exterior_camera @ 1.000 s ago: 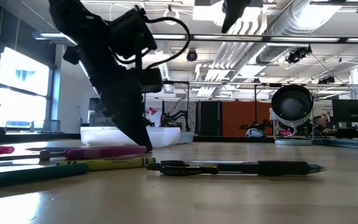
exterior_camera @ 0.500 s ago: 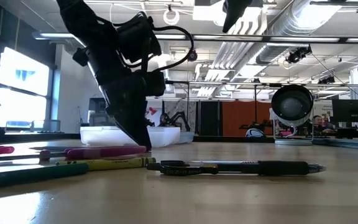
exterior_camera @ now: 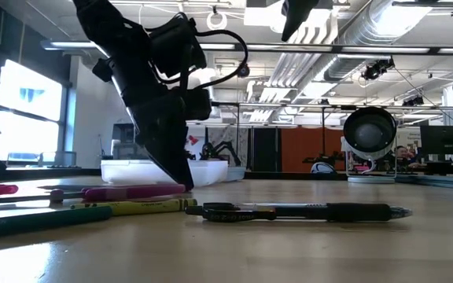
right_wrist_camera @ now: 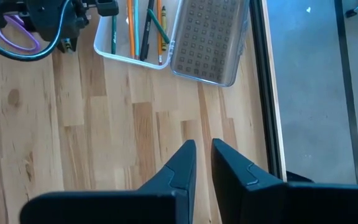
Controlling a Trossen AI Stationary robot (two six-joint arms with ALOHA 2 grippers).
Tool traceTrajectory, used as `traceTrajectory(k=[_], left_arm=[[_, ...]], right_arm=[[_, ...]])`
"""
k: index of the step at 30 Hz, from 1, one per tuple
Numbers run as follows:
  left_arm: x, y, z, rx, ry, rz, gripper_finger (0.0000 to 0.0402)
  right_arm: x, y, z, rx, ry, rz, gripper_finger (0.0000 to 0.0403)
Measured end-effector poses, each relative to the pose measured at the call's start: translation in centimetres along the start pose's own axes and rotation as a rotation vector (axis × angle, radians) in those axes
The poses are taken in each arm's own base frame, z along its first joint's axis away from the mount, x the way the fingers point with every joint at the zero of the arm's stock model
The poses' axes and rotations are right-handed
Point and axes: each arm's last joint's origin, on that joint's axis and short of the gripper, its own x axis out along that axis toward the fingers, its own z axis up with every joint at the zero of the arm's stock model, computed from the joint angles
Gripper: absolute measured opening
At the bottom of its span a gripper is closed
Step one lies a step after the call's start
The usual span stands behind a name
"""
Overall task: Pick & place school supplies into a supply box
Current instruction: Put the blue pencil into the black supply box
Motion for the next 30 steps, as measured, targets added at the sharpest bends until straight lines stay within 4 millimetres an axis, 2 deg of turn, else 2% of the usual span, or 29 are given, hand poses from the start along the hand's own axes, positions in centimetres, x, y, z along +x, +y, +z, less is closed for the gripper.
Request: traceTrajectory(k=[3,11,21,24,30], left_arm=[[0.1,0.0,0.1,0.019,-0.002,0.001,0.0115],[1.8,0.2,-0.4,0.036,0.029,0.003,0.0112],[1.8,0.2,-0.7,0.032,0.074,-0.014,0.0042],[1.8,0.2,-0.8,0.031,0.083,-0.016,0.005],[1.7,0.1,-0.6,0.034,0.097,-0.024,0.0101]], right_arm=[[0.0,0.0,0.0,0.001,0.0,0.0,0.003],[0.0,0.0,0.0,0.001,0.0,0.0,0.003],[0.0,0.0,0.0,0.0,0.0,0.0,0.0028],[0.0,0.0,0.0,-0.001,0.0,0.0,0.0029],[0.0,0.0,0.0,-0.002,0.0,0.0,0.0029]])
